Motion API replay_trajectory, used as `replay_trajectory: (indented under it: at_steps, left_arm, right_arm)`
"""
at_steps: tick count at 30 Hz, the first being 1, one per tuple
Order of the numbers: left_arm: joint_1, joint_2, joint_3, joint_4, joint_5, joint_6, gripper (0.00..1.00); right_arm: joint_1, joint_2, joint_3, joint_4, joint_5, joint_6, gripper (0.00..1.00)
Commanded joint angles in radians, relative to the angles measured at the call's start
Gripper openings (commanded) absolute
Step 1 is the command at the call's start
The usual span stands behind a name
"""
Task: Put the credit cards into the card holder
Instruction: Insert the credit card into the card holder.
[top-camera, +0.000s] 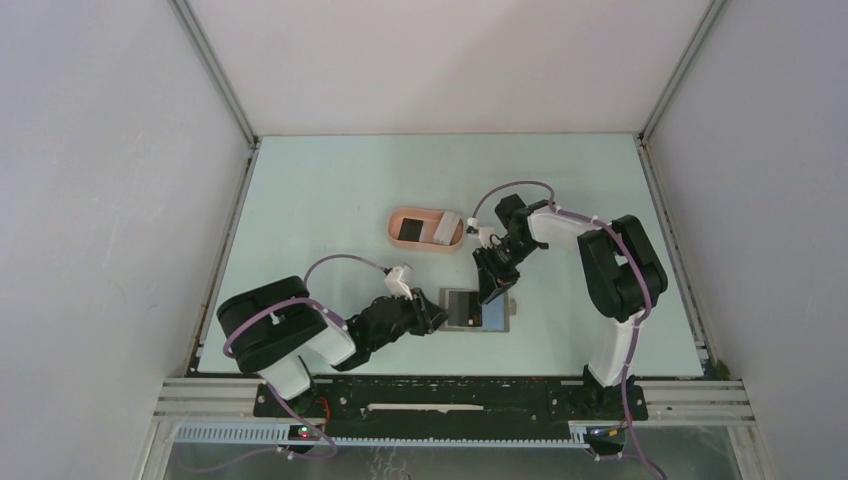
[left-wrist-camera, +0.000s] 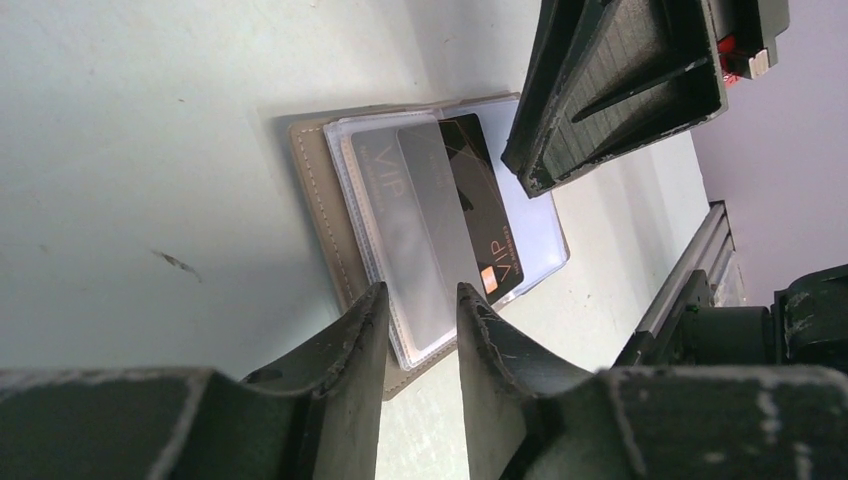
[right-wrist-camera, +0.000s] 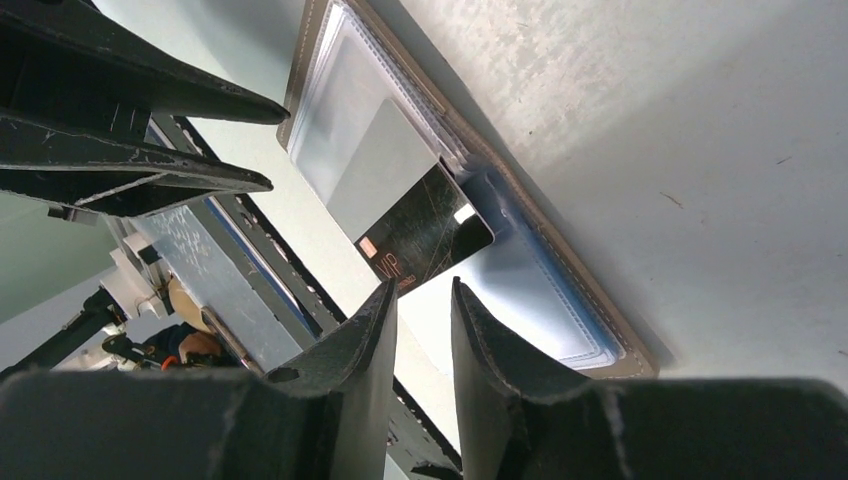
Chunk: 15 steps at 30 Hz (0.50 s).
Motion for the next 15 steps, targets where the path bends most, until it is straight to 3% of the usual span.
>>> replay_trajectory:
  at_steps: [1, 9, 15]
  left_arm:
    - [-0.004, -0.004, 0.007, -0.013, -0.013, 0.020, 0.37]
    - [-0.004, 0.019, 0.043, -0.057, 0.012, 0.022, 0.35]
    - [-0.006, 0.041, 0.066, -0.063, 0.043, 0.031, 0.26]
  right_arm:
    - [0.007, 0.013, 0.014, -0.019, 0.004, -0.011, 0.34]
    - [0.008, 0.062, 0.014, -0.012, -0.012, 0.004, 0.35]
    - [0.016, 0.072, 0.020, 0.000, -0.064, 0.016, 0.32]
